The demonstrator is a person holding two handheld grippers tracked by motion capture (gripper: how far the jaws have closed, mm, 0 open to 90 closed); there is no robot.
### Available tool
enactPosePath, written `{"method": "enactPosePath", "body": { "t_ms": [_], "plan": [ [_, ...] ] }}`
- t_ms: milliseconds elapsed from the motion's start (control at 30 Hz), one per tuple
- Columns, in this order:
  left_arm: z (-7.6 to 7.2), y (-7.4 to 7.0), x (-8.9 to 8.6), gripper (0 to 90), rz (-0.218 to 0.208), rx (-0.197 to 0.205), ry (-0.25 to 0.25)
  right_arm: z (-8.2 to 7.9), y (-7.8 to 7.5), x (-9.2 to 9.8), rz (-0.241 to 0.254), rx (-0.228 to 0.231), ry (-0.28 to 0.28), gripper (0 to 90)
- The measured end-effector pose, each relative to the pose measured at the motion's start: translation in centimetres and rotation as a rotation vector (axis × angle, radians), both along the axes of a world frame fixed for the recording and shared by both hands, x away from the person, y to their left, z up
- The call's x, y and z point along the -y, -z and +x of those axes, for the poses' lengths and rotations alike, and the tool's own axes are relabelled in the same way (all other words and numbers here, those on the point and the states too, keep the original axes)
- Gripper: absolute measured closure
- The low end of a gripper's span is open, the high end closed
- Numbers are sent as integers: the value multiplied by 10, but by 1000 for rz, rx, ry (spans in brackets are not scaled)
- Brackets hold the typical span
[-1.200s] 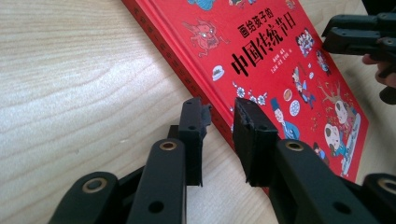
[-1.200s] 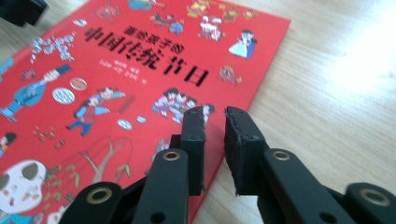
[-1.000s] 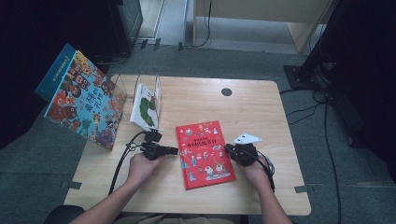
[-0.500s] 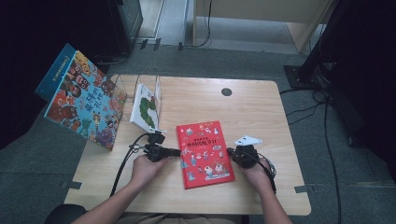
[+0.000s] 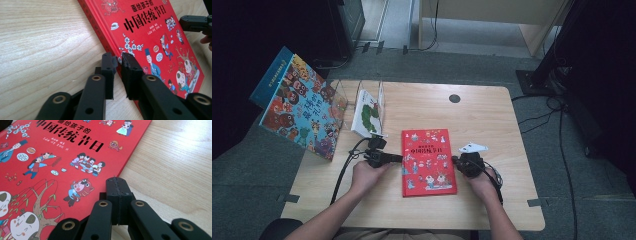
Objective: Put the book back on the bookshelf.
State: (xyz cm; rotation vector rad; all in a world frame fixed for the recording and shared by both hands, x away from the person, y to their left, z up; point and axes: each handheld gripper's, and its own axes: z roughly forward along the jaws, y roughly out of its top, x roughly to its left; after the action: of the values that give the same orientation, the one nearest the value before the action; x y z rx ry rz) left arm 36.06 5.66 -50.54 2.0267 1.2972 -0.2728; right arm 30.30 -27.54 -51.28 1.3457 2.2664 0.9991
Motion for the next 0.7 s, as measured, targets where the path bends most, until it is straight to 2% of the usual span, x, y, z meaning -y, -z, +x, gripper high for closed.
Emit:
{"method": "enactPosePath", "body": {
  "t_ms": [67, 133, 233, 300, 400, 533, 600, 700],
  "plan": [
    [0, -1, -1, 758, -5, -11, 2, 1, -1, 2, 5, -9, -18, 891],
    [0, -2, -3, 710, -1, -15, -8, 3, -2, 5, 13, -13, -17, 821],
    [-1, -4, -6, 666, 8, -9, -15, 5, -7, 8, 54, -8, -11, 748],
    [-2, -5, -7, 630, -12, -20, -16, 6, -10, 8, 73, -9, -11, 702],
    [-5, -8, -7, 611, -6, 6, -6, 7, -10, 4, 109, -20, -27, 652],
    [-7, -5, -5, 597, 8, 5, 1, 7, -7, -4, 96, -39, -52, 615],
    [-7, -4, -6, 598, 1, 4, -1, 7, -7, -5, 72, -33, -59, 622],
    [-8, -4, -5, 596, -2, 9, 1, 10, -7, -4, 103, -84, -29, 597]
  ]
}}
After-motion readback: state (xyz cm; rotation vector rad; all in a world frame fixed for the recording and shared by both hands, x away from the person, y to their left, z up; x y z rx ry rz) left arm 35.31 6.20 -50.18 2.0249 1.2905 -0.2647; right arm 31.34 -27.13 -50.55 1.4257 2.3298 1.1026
